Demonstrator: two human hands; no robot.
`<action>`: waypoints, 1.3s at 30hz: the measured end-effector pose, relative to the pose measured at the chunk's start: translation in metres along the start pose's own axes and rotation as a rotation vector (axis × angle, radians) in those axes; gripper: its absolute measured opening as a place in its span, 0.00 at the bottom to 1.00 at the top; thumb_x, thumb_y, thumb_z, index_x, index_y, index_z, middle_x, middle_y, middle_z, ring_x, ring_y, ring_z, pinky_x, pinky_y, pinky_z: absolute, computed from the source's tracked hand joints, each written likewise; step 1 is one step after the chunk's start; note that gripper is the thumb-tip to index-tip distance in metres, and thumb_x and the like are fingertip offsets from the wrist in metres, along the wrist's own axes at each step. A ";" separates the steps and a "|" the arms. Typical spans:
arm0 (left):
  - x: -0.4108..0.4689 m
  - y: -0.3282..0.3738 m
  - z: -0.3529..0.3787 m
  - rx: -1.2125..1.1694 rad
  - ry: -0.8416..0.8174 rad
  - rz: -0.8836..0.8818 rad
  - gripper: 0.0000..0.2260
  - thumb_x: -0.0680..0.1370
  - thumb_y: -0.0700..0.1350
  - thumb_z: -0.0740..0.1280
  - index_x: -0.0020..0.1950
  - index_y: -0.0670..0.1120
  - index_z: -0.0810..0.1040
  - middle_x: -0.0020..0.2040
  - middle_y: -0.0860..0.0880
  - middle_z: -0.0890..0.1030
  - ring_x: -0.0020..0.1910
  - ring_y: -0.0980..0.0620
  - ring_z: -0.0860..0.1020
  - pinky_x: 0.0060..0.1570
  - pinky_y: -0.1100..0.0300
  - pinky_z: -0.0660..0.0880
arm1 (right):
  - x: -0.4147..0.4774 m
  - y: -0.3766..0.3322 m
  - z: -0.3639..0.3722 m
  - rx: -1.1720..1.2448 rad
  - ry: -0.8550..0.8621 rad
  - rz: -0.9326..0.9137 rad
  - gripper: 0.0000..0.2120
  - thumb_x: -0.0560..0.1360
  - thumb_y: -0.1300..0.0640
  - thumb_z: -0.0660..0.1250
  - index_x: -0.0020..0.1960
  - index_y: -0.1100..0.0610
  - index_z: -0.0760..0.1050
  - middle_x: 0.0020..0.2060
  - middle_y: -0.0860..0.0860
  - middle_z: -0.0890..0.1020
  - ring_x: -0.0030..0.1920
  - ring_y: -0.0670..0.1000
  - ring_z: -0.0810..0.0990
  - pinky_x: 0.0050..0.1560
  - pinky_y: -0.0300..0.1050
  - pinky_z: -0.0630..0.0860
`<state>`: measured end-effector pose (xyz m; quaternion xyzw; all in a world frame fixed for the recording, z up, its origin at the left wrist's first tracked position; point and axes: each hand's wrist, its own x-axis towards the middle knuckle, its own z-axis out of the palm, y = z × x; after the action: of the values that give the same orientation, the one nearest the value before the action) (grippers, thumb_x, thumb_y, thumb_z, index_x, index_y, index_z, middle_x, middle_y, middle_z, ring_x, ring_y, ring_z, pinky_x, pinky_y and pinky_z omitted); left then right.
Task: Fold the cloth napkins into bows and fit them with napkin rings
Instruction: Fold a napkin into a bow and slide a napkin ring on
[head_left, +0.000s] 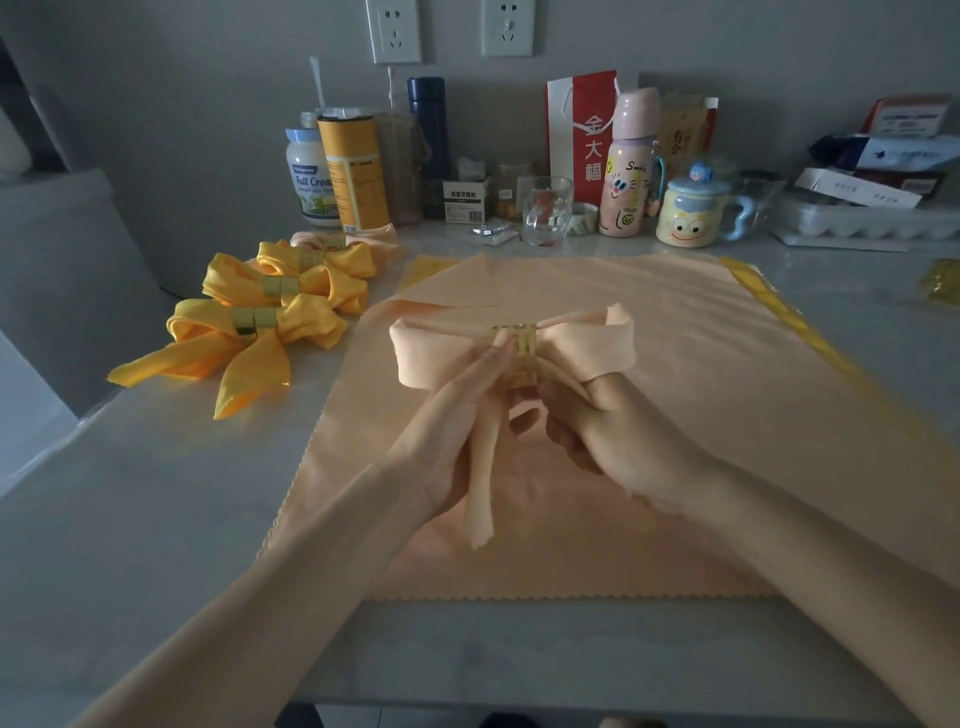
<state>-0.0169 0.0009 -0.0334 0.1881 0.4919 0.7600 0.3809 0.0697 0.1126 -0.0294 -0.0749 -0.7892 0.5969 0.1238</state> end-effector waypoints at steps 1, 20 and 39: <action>0.000 -0.001 0.000 0.007 0.002 -0.032 0.13 0.75 0.54 0.65 0.47 0.44 0.77 0.38 0.47 0.78 0.37 0.53 0.76 0.47 0.57 0.74 | -0.001 0.000 0.002 -0.053 -0.024 -0.018 0.10 0.82 0.61 0.53 0.51 0.62 0.73 0.25 0.43 0.74 0.22 0.41 0.69 0.24 0.29 0.63; -0.005 -0.005 0.007 0.252 -0.081 0.186 0.15 0.76 0.53 0.65 0.42 0.42 0.79 0.40 0.44 0.79 0.43 0.49 0.78 0.48 0.52 0.76 | -0.003 -0.009 0.005 0.108 -0.131 0.088 0.06 0.77 0.63 0.62 0.52 0.57 0.77 0.32 0.45 0.82 0.32 0.40 0.80 0.30 0.30 0.72; -0.009 0.008 -0.005 0.045 -0.206 0.010 0.06 0.73 0.44 0.67 0.40 0.43 0.83 0.38 0.44 0.80 0.36 0.47 0.78 0.36 0.54 0.77 | -0.007 -0.012 0.004 -0.028 -0.242 0.135 0.04 0.77 0.57 0.64 0.50 0.55 0.76 0.29 0.45 0.80 0.30 0.42 0.77 0.33 0.33 0.73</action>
<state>-0.0181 -0.0110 -0.0275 0.2762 0.4660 0.7274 0.4213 0.0757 0.1032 -0.0198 -0.0570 -0.7997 0.5976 -0.0138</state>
